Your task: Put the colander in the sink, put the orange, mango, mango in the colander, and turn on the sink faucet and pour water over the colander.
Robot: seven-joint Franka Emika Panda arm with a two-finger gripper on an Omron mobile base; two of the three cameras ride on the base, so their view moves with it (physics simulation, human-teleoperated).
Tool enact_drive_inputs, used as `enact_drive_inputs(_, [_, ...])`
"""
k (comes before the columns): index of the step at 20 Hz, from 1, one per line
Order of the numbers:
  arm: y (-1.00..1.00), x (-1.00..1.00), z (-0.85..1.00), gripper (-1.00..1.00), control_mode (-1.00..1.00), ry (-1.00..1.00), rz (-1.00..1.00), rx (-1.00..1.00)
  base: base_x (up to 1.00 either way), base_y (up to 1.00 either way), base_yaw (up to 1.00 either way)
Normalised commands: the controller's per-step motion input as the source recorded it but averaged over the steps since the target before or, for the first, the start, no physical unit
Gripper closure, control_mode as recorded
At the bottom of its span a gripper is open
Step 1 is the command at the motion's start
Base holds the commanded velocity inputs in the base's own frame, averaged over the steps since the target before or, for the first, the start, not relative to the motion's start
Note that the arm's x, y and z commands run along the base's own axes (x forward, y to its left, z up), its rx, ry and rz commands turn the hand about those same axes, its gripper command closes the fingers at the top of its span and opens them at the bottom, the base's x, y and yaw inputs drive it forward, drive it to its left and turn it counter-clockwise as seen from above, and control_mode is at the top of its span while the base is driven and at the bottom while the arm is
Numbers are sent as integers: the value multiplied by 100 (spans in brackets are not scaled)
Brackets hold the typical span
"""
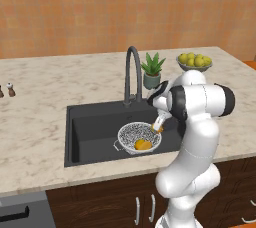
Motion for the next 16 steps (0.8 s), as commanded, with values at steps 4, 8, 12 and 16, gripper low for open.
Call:
enact_drive_inputs(4, [13,3,-26,100,-100,-2,0,9,0,0,0])
enact_drive_inputs(8, [8,12,-22,100,-100,0,0,2,0,0,0])
enact_drive_inputs(12, [11,24,-11,100,-100,0,0,0,0,0,0])
enact_drive_inputs(16, [15,24,-13,100,-100,0,0,0,0,0,0])
